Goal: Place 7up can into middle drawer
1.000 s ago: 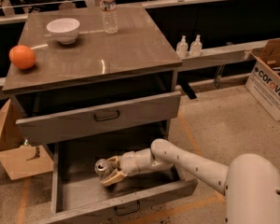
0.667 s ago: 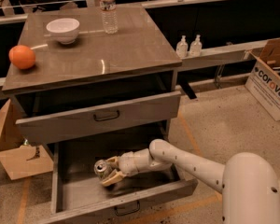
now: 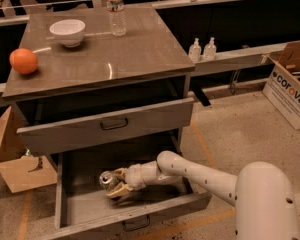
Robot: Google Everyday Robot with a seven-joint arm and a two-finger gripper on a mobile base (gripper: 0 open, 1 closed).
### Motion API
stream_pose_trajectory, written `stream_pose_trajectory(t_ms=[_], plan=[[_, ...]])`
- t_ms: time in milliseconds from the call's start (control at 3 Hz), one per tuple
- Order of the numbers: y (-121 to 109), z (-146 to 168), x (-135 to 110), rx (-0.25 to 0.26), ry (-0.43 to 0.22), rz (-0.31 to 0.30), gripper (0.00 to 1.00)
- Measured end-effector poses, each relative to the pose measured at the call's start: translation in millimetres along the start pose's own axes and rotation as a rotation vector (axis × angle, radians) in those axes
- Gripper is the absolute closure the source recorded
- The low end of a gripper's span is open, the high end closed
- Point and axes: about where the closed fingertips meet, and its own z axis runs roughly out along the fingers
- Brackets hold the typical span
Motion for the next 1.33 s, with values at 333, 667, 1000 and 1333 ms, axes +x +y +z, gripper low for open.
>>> stream_pose_trajectory(t_ms=[333,667,1000,1333], plan=[[-3.5,1.3,3.7,0.015,0.015,0.000,0.15],[-3.7,-8.6,4.6,0.035,0.044,0.007,0.00],[-1.3,-28.3,0.5,0.058,0.088,0.017,0.00],[-0.1,-59.0,-6.0,0.087,0.139,0.029,0.18]])
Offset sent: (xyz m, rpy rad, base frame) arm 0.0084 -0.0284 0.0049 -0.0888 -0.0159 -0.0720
